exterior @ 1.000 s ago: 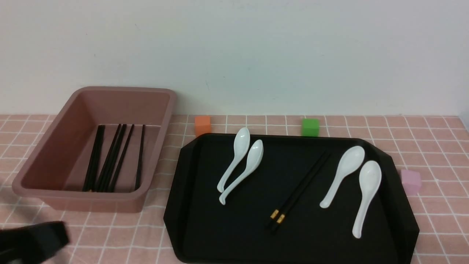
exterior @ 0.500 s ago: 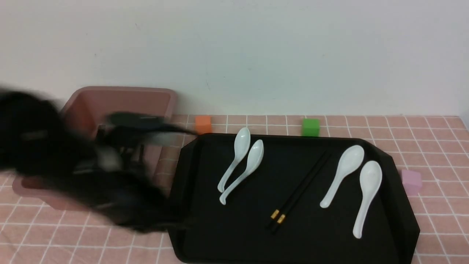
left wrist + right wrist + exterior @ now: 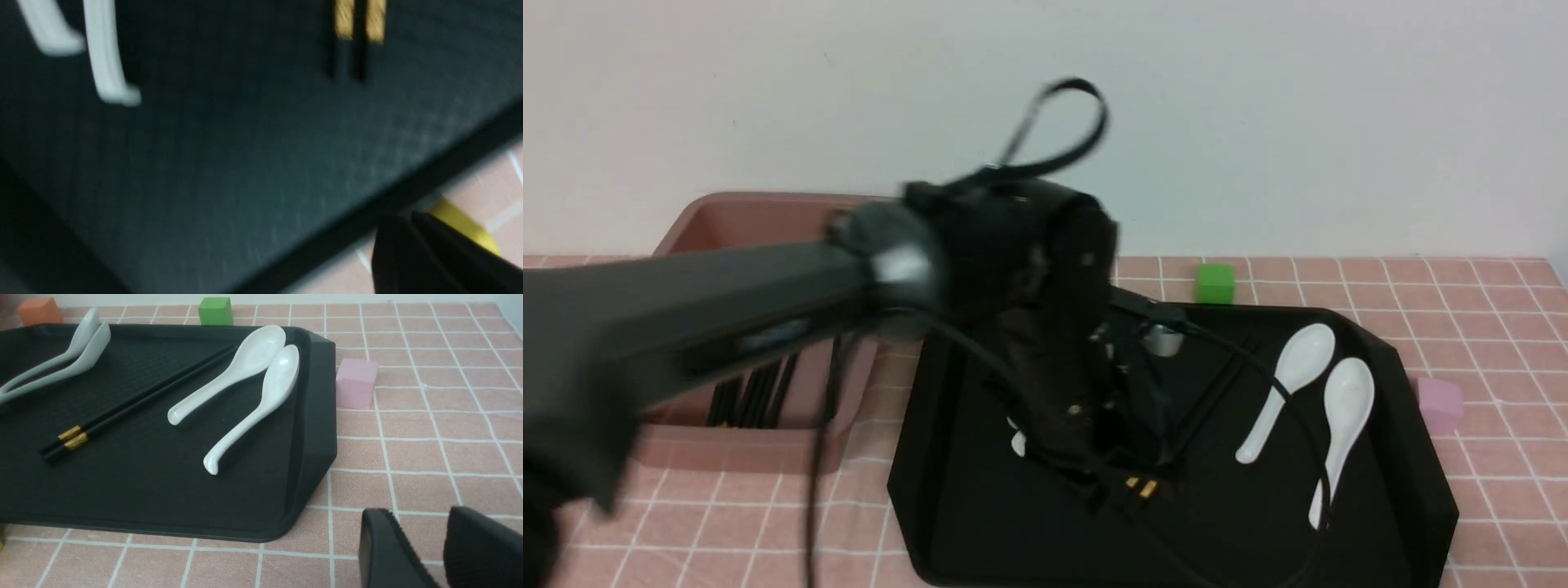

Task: On pink tablecloth take chopsticks from black tray and put them in box.
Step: 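Reach over to the black tray and grasp a pair of chopsticks with the left gripper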

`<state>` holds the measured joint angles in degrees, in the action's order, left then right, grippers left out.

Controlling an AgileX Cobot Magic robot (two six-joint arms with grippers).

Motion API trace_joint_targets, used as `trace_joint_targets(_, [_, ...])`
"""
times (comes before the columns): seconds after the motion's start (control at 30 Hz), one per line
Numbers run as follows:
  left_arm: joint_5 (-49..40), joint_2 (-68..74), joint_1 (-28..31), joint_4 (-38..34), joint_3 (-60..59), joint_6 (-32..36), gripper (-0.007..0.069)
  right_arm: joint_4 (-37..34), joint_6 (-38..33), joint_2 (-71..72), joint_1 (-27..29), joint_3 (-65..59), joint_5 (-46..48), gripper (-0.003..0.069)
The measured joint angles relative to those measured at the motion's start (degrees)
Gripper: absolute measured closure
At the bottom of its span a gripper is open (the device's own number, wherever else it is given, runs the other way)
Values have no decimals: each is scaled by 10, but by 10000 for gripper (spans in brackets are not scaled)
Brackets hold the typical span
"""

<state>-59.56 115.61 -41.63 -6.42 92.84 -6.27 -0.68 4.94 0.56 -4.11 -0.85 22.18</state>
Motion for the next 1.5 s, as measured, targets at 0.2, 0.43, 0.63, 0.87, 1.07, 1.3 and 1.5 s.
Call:
trace_joint_targets(0.2, [20,27,0,8,42,4,356,0,-1,0,0,0,0,419])
trace_joint_targets(0.43, [83,55,0,8,48,17,210,0,-1,0,0,0,0,419])
trace_joint_targets(0.63, [124,82,0,8,48,33,204,0,-1,0,0,0,0,419])
trace_joint_targets(0.87, [161,104,0,7,49,74,204,0,-1,0,0,0,0,419])
trace_joint_targets(1.07, [166,115,0,5,49,77,203,0,-1,0,0,0,0,419])
trace_joint_targets(1.3, [165,119,-1,9,53,78,206,0,-1,0,0,0,0,419])
trace_joint_targets(1.5, [164,120,-1,20,54,77,329,0,-1,0,0,0,0,419])
